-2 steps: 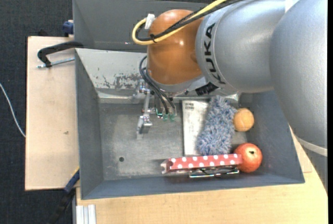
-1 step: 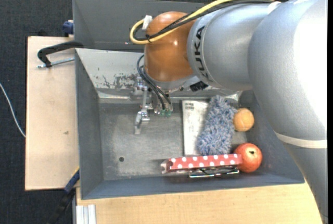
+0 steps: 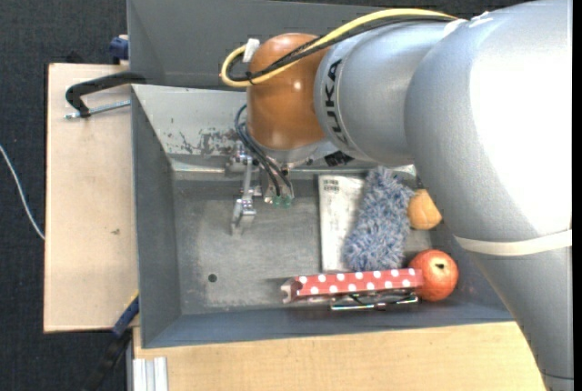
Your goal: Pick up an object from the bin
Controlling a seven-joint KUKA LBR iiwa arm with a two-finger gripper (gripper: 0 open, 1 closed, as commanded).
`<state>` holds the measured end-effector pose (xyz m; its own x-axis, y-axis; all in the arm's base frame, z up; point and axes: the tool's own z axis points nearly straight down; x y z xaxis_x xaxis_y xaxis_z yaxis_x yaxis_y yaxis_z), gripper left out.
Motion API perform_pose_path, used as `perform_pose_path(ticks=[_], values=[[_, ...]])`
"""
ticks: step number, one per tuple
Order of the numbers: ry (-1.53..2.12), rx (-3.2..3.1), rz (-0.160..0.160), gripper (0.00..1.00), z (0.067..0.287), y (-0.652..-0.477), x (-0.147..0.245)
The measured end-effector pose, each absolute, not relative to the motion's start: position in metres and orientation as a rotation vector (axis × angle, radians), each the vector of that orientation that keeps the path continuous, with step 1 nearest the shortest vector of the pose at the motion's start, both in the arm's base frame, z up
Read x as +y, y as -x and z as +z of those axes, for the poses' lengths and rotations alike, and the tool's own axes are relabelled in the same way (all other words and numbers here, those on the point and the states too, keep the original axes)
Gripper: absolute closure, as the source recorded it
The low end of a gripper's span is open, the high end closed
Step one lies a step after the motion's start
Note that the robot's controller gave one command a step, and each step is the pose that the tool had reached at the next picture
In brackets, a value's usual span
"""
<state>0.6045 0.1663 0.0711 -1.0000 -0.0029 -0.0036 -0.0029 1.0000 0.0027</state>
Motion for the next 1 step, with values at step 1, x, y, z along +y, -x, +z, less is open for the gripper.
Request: perform_pose_path(ticks=[1], values=[[-0.04,3.138,0.004,0.0,0.1017,-0.595,0.1757]])
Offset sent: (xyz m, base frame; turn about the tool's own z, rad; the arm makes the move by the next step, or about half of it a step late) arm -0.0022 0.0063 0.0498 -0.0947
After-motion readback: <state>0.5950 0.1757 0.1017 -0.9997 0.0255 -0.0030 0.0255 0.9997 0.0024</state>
